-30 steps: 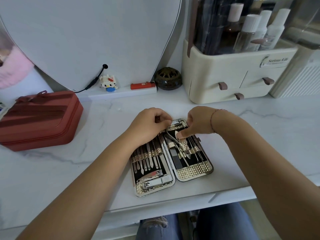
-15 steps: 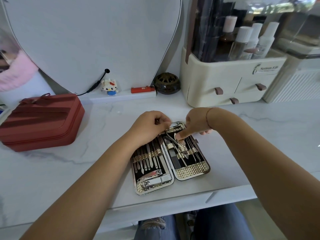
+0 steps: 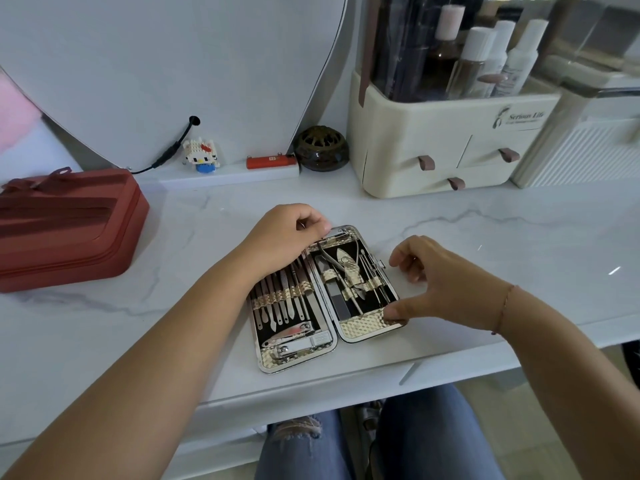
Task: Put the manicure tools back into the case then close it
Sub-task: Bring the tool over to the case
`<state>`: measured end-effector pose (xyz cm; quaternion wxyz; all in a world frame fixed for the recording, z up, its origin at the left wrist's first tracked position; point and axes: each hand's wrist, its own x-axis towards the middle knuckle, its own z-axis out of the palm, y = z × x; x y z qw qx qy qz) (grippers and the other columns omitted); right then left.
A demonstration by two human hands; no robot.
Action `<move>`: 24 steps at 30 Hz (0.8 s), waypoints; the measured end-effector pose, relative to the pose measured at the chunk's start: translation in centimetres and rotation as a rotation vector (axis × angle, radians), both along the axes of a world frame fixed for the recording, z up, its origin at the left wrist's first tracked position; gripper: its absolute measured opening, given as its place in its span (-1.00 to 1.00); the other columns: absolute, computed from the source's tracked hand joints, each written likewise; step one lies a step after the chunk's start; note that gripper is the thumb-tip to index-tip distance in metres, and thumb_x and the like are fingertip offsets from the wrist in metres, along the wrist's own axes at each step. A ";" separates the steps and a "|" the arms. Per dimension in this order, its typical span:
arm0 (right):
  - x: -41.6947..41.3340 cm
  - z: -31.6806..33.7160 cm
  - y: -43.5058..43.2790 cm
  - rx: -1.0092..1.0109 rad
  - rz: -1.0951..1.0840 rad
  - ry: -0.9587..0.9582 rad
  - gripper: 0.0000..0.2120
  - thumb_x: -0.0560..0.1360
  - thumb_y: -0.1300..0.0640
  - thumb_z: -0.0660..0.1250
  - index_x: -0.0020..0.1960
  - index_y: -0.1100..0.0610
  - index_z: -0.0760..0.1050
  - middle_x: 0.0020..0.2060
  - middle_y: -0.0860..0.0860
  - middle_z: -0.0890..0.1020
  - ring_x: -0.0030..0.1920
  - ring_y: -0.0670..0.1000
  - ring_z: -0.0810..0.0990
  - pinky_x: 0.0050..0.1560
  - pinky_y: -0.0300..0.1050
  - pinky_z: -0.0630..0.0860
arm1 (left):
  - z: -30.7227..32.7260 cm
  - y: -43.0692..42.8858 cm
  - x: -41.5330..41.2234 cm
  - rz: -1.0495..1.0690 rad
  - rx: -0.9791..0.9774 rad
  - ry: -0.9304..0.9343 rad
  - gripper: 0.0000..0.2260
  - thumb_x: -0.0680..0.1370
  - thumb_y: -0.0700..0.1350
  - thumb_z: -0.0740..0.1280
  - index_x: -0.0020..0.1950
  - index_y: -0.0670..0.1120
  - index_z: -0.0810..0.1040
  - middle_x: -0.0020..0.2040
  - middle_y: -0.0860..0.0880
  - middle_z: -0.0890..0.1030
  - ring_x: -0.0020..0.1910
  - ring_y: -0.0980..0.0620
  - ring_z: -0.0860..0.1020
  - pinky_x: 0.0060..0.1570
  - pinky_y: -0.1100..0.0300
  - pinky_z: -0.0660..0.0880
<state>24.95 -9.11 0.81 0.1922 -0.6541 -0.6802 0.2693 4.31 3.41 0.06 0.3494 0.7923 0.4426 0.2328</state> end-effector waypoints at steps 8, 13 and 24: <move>-0.3 -0.4 0.7 0.056 -0.064 -0.034 -0.55 0.26 -0.11 0.50 0.02 -0.01 0.38 -0.12 -0.09 0.43 -0.19 -0.11 0.41 -0.19 -0.35 0.36 | 0.0 0.0 0.0 -0.005 -0.005 0.001 -0.86 0.57 -0.02 0.30 0.01 0.00 0.63 -0.04 0.13 0.62 -0.11 0.24 0.52 -0.16 0.38 0.38; 0.3 -0.2 0.1 0.003 -0.006 0.011 -0.45 0.19 -0.13 0.53 0.07 -0.04 0.38 -0.06 -0.11 0.43 -0.11 -0.11 0.44 -0.12 -0.49 0.36 | 0.0 0.0 -0.1 -0.007 -0.013 -0.004 -0.86 0.57 -0.02 0.29 0.01 0.00 0.63 -0.04 0.13 0.62 -0.12 0.23 0.52 -0.15 0.38 0.39; 0.0 -0.7 0.5 0.070 -0.046 -0.022 -0.55 0.27 -0.10 0.50 0.05 -0.02 0.40 -0.13 -0.12 0.43 -0.20 -0.12 0.41 -0.19 -0.49 0.34 | 0.1 0.0 0.0 -0.004 -0.020 -0.004 -0.88 0.57 -0.02 0.29 -0.02 0.03 0.62 -0.09 0.21 0.60 -0.13 0.25 0.51 -0.16 0.36 0.37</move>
